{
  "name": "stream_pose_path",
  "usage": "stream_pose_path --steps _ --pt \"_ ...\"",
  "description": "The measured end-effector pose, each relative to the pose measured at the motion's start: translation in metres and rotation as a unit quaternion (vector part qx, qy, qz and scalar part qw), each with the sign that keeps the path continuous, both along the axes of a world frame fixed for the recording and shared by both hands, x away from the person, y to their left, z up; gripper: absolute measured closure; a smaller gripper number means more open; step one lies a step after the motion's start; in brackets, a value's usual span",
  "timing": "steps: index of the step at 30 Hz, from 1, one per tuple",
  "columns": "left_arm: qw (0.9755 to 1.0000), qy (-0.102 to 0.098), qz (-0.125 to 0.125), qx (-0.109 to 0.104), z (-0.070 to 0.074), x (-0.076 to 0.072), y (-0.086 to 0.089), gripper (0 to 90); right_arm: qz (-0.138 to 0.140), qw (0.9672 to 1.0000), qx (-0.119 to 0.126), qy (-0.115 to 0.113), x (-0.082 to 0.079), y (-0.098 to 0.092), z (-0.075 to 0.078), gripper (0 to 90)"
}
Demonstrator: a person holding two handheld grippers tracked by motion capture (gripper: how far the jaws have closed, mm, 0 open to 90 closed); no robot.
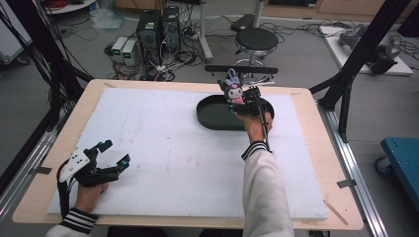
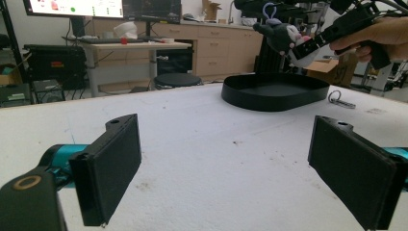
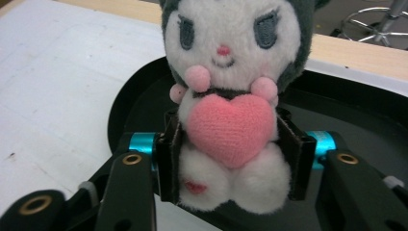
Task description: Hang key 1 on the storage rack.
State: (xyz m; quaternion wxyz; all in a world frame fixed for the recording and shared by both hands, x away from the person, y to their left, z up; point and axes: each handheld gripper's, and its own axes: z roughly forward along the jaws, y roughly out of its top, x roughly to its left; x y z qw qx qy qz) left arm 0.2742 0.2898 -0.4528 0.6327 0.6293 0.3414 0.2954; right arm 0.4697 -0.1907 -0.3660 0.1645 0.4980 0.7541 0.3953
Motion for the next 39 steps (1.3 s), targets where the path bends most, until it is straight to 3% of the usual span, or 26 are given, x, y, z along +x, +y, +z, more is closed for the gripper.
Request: stream_pose_path --steps 2,4,8,11,12,18,22,28,34,39 --pt "1.0 0.0 0.0 0.0 0.0 0.0 0.0 11.8 0.004 1.0 0.0 -0.002 0.0 0.0 0.0 45.3" --pt "1.0 0.0 0.0 0.0 0.0 0.0 0.0 11.8 0.007 0.9999 0.005 -0.005 0.001 0.001 -0.001 30.8" --pt "1.0 0.0 0.0 0.0 0.0 0.0 0.0 11.8 0.025 0.9997 0.0 0.002 0.001 0.002 -0.002 13.8" --pt "1.0 -0.001 0.0 0.0 0.0 0.0 0.0 11.8 0.034 0.9994 0.004 0.005 0.001 0.003 -0.003 7.6" --pt "1.0 -0.001 0.0 0.0 0.0 0.0 0.0 11.8 0.033 0.9995 0.004 0.002 0.001 0.003 -0.002 1.2" --pt "1.0 0.001 0.001 -0.001 0.0 0.0 0.0 11.8 0.044 0.999 -0.004 -0.003 -0.006 -0.002 0.004 0.7" --pt "1.0 -0.004 0.0 0.002 0.0 0.0 -0.001 11.8 0.059 0.9981 0.005 -0.019 -0.015 -0.007 0.013 0.7" --pt "1.0 0.0 0.0 0.0 0.0 0.0 0.0 11.8 0.065 0.997 0.011 -0.04 -0.04 -0.022 0.024 0.7" --pt "1.0 -0.004 0.0 0.005 0.0 -0.001 -0.001 11.8 0.075 0.9933 0.028 -0.084 -0.07 -0.04 0.034 0.7" --pt "1.0 -0.004 0.0 0.004 0.0 -0.001 -0.001 11.8 0.082 0.9918 0.031 -0.093 -0.083 -0.056 0.033 0.7"
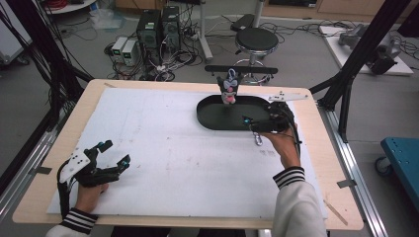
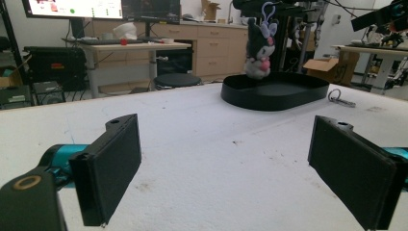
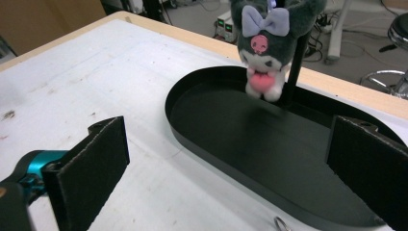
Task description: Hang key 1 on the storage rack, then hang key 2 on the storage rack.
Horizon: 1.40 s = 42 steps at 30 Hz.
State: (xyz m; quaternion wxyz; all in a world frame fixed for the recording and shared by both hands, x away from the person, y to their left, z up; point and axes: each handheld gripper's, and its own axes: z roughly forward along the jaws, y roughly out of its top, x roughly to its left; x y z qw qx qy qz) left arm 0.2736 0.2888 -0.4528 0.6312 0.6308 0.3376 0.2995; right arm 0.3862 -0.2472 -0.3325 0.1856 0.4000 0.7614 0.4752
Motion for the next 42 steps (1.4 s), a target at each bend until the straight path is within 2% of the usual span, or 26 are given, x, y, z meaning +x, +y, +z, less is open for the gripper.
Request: stream_pose_path --steps 2,11,19,21,24,31,42 --pt "1.0 0.001 0.0 -0.003 0.0 0.0 0.0 11.8 0.005 0.9999 -0.001 -0.011 -0.004 -0.005 -0.001 0.7" --pt "1.0 0.0 0.0 0.0 0.0 0.0 0.0 11.8 -0.001 0.9996 -0.004 -0.027 -0.025 -0.027 -0.009 0.7" --pt "1.0 -0.002 -0.001 0.001 0.0 0.0 0.0 11.8 -0.003 0.9991 0.006 -0.042 -0.044 -0.042 -0.028 0.8" --pt "1.0 -0.002 -0.001 0.001 0.0 0.0 -0.001 11.8 -0.01 0.9995 -0.005 -0.031 -0.045 -0.044 -0.029 0.8" --pt "1.0 -0.002 -0.001 0.001 0.0 0.0 -0.001 11.8 -0.01 0.9991 0.001 -0.042 -0.047 -0.046 -0.028 0.8" --pt "1.0 -0.002 -0.001 0.001 0.0 0.0 -0.001 11.8 -0.007 0.9992 0.002 -0.039 -0.046 -0.046 -0.029 0.8" --pt "1.0 -0.003 0.0 0.002 0.0 -0.001 -0.001 11.8 -0.002 0.9989 0.009 -0.046 -0.05 -0.045 -0.024 0.8"
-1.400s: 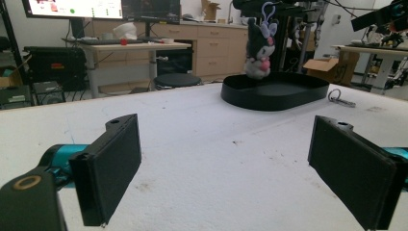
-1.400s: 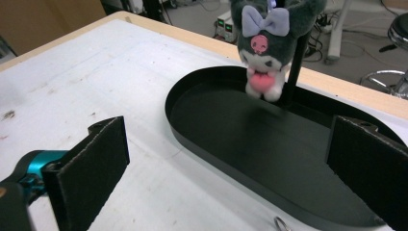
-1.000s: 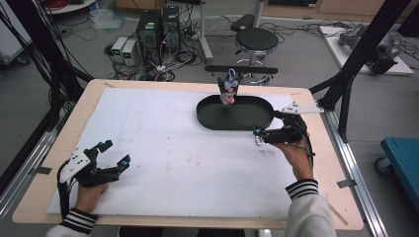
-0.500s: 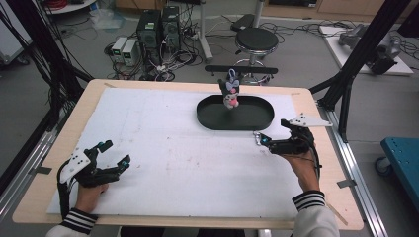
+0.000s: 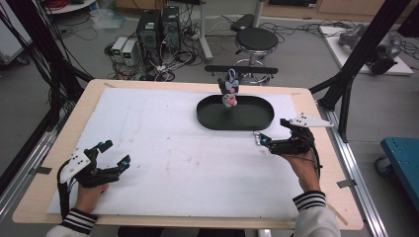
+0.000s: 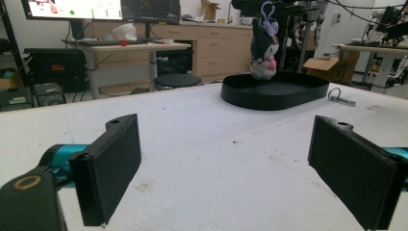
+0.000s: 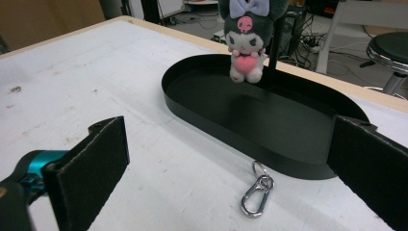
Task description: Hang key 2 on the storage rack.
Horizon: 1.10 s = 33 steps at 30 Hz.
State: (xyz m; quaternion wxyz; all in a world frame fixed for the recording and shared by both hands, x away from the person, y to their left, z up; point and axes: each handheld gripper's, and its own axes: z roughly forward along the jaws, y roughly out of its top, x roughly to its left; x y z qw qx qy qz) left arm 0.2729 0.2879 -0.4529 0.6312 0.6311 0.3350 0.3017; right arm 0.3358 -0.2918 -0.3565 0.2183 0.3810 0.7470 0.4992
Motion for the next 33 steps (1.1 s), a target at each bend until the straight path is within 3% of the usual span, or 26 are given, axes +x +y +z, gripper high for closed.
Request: stream_pose_path --steps 10,17,19,22,29,33 --pt "1.0 0.001 0.0 -0.001 0.0 0.0 0.0 11.8 0.007 0.9999 -0.007 -0.002 0.001 -0.004 0.005 0.7" --pt "1.0 0.001 0.0 -0.001 0.0 0.0 0.0 11.8 0.034 0.9987 -0.032 0.018 0.012 -0.005 0.014 0.8" --pt "1.0 -0.001 -0.001 0.003 0.0 0.0 0.0 11.8 0.043 0.9974 -0.054 0.021 0.016 -0.004 0.017 0.8" --pt "1.0 0.001 0.0 -0.001 0.0 0.0 0.0 11.8 0.059 0.9957 -0.064 0.031 0.023 -0.002 0.021 0.8" --pt "1.0 0.0 0.0 0.0 0.0 0.0 0.0 11.8 0.092 0.9877 -0.113 0.056 0.043 -0.001 0.026 0.8" --pt "1.0 -0.001 0.0 0.001 0.0 0.0 0.0 11.8 0.095 0.9835 -0.144 0.055 0.053 -0.003 0.022 0.8"
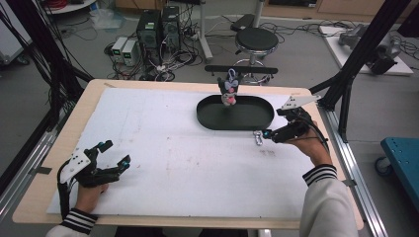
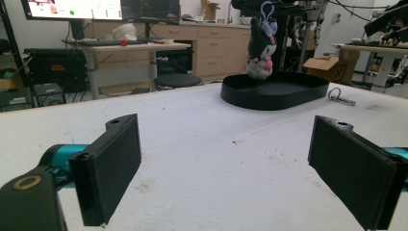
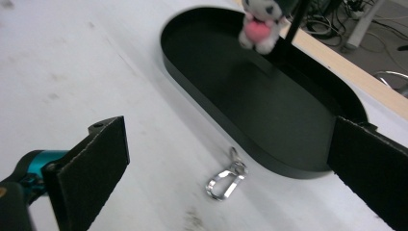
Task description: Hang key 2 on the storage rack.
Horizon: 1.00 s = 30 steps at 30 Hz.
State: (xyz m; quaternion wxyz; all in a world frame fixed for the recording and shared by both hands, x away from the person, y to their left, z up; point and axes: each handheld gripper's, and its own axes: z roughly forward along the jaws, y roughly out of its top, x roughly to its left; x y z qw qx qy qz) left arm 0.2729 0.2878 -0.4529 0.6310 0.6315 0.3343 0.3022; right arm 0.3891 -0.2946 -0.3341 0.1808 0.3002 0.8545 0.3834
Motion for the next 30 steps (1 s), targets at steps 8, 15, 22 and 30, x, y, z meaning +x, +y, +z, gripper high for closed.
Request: stream_pose_path --steps 8,15,22,30 --pt "1.0 0.002 -0.001 -0.001 0.0 0.0 0.0 11.8 0.019 0.9987 -0.04 0.023 0.017 0.001 -0.005 0.8" --pt "1.0 0.001 0.0 -0.001 0.0 0.0 0.0 11.8 0.032 0.9965 -0.061 0.048 0.031 0.006 -0.009 0.8" --pt "1.0 0.001 -0.001 -0.002 0.0 0.0 0.0 11.8 0.03 0.9944 -0.076 0.067 0.039 0.006 -0.021 1.1" --pt "1.0 0.001 0.0 -0.001 0.0 0.0 0.0 11.8 0.044 0.9908 -0.1 0.08 0.044 0.014 -0.032 4.7"
